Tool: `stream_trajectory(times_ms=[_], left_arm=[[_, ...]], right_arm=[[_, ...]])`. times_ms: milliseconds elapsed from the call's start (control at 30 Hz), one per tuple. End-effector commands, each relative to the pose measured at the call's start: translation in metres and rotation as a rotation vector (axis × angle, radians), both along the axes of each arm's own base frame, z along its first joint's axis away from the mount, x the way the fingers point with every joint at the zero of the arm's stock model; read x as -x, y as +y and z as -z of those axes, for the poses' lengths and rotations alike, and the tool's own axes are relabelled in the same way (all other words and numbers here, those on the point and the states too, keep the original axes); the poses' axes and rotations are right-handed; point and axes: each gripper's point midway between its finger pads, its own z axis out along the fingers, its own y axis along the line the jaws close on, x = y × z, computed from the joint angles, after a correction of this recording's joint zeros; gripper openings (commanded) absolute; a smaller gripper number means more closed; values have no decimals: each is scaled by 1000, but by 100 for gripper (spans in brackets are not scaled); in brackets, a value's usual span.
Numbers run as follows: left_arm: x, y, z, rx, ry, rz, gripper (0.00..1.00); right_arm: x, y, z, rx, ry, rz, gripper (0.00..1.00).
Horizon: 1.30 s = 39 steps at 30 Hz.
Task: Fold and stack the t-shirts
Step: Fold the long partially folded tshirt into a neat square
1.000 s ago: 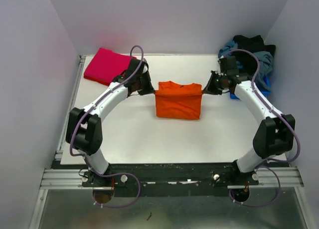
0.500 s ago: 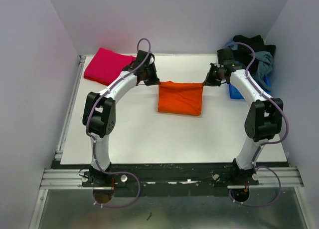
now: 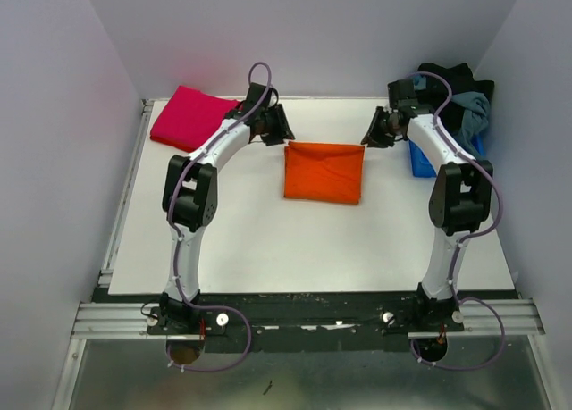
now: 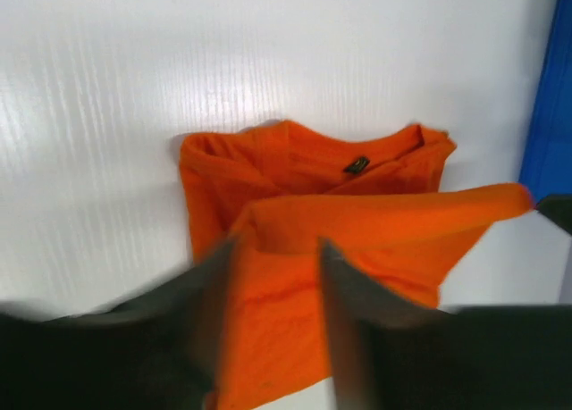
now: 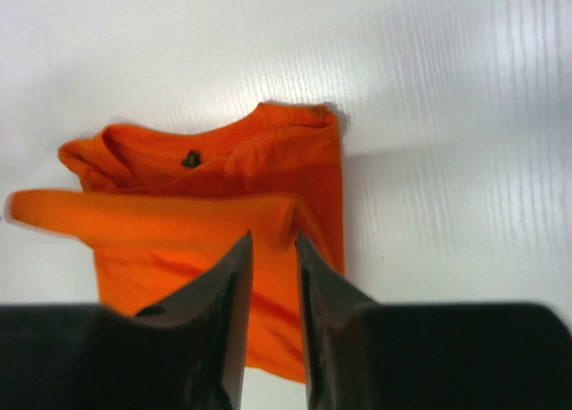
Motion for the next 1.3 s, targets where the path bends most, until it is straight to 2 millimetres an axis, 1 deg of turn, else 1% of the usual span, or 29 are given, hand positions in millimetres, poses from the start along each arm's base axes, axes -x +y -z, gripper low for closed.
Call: stream_trajectory(times_ms=[0, 33, 67, 133, 167, 200, 233, 267, 300, 333, 400, 433, 500, 600, 733, 833, 967, 1100, 1167, 1233, 1267], left_arm=[[-16, 8, -12, 9, -32, -28, 77], [-19, 13, -17, -12, -50, -43, 80], [-19, 16, -24, -22, -73, -44, 80], [-18, 21, -36, -44, -111, -46, 80], [-15, 24, -37, -52, -121, -49, 80], [-9, 25, -31, -51, -115, -43, 80], [-4, 26, -31, -45, -118, -41, 78], [1, 27, -23, -48, -104, -45, 75], [7, 29, -17, -45, -93, -49, 73], [12, 29, -12, -38, -86, -50, 73], [19, 28, -1, -23, -84, -51, 73], [22, 27, 7, -25, -76, -50, 76], [24, 26, 16, -31, -69, -49, 78], [22, 22, 29, -27, -72, -41, 78], [12, 15, 40, -8, -91, -30, 77], [4, 11, 47, -2, -93, -31, 75], [-1, 5, 57, 22, -68, -33, 75], [-3, 1, 65, 32, -52, -20, 75], [-2, 1, 68, 22, -34, -18, 75], [-3, 9, 62, -5, -49, -29, 75], [-4, 17, 58, -31, -65, -42, 75]], right_arm=[[-9, -11, -7, 20, -8, 42, 66], [-8, -12, -11, 24, -26, 51, 79], [-7, -14, -16, 27, -48, 56, 82], [-1, -16, -23, 33, -83, 47, 82], [3, -17, -21, 39, -88, 42, 81], [8, -17, -21, 39, -96, 40, 77], [12, -16, -19, 35, -100, 28, 73], [16, -14, -13, 29, -99, 8, 67], [19, -13, -10, 24, -97, 1, 64], [22, -14, -3, 29, -80, 4, 61], [25, -16, 9, 43, -49, 8, 61], [26, -17, 15, 47, -35, 12, 61], [27, -16, 25, 40, -18, 16, 67], [21, -13, 36, 28, -7, 19, 66], [12, -8, 50, 5, 16, 16, 67], [5, -6, 58, -2, 27, 25, 64], [-6, -4, 65, -7, 33, 27, 60], [-12, -4, 72, -4, 42, 35, 60], [-13, -3, 72, -9, 48, 35, 60], [-11, -1, 70, -16, 46, 25, 60], [-11, -1, 66, -18, 33, 21, 60]])
